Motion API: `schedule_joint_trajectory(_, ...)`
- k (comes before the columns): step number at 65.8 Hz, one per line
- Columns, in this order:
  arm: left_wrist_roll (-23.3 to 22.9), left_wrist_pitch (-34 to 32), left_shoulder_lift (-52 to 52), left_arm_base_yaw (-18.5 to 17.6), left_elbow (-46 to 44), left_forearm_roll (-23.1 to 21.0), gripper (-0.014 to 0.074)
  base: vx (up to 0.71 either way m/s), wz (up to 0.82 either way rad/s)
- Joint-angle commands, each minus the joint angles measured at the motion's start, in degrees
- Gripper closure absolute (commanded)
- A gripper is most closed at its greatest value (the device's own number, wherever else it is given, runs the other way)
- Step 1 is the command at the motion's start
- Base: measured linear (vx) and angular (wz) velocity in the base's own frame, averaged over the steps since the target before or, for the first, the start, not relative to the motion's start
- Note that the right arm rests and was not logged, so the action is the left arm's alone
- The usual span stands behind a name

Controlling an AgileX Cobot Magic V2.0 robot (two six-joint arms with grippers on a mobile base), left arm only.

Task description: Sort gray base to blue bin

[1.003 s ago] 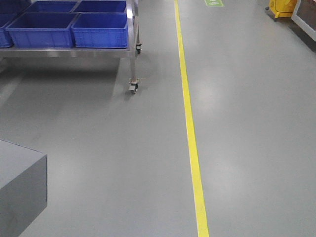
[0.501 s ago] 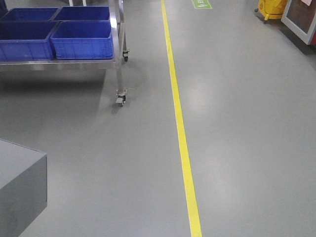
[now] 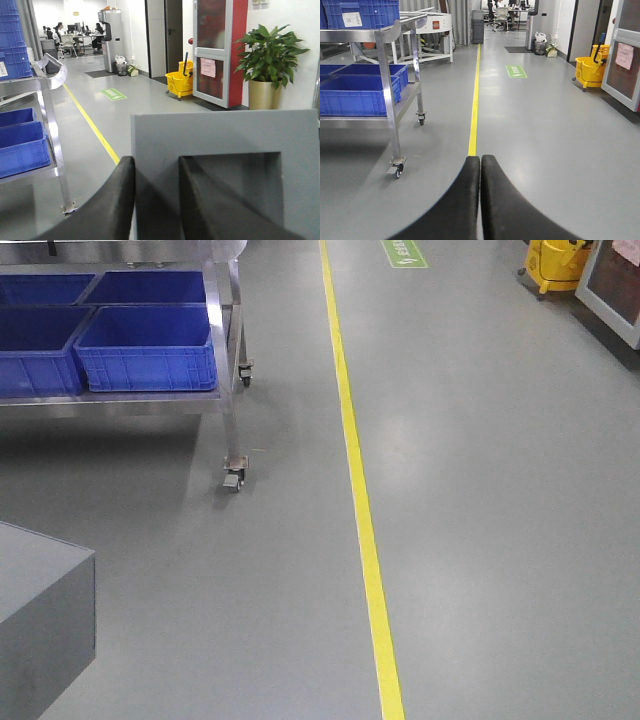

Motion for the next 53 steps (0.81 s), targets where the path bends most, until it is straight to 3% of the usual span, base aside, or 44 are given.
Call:
schedule_joint_trajectory(1,-0.8,-6.2,0.6,-0.2,-1.6,0.1,0.0602,0.42,0.06)
schedule_joint_trajectory(53,-0.8,-6.2,0.6,-0.2,-1.6,0.1,0.0602,0.41,0.08)
